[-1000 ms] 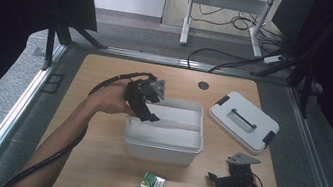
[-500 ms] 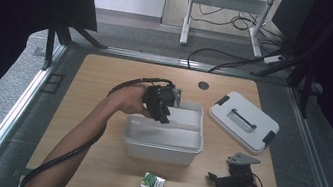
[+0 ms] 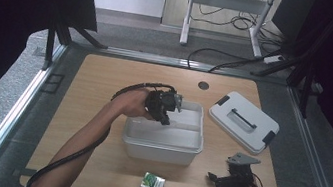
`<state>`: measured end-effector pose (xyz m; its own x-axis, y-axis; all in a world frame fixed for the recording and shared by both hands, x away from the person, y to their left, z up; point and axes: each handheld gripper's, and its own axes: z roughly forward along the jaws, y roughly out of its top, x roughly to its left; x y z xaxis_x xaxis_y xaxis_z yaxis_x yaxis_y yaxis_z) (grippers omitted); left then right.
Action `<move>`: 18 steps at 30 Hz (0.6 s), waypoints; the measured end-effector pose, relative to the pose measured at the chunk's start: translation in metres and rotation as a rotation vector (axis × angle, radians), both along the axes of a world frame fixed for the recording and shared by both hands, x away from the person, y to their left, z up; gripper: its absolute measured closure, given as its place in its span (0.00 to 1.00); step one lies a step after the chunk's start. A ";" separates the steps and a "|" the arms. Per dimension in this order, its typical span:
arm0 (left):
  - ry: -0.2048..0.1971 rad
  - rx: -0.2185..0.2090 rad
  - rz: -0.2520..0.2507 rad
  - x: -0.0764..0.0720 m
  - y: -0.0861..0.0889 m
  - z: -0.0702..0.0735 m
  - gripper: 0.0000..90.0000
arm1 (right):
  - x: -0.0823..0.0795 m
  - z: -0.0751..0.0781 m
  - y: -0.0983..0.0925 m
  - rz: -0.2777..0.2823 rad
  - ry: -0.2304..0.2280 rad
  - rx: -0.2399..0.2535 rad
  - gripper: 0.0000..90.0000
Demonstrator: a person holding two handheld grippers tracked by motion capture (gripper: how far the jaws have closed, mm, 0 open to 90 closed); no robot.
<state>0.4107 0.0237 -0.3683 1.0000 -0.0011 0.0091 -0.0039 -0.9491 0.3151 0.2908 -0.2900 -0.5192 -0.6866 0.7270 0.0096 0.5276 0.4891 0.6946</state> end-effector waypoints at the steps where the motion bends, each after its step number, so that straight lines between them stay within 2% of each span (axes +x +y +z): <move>1: 0.002 0.000 0.000 0.000 0.000 0.000 0.99 | 0.000 0.000 0.000 0.000 0.000 0.000 0.00; 7: 0.005 -0.016 0.004 0.002 0.002 0.002 0.99 | 0.000 0.000 0.000 0.000 0.000 0.000 0.00; 12: 0.002 -0.004 -0.003 0.002 0.000 0.007 0.99 | 0.000 0.000 0.000 0.000 0.000 0.000 0.00; 17: -0.003 -0.033 -0.001 0.001 0.002 0.019 0.99 | 0.000 0.000 0.000 -0.001 0.002 0.000 0.00; 18: -0.005 -0.049 0.004 0.000 0.003 0.022 0.99 | 0.000 0.000 0.000 -0.002 0.003 0.001 0.00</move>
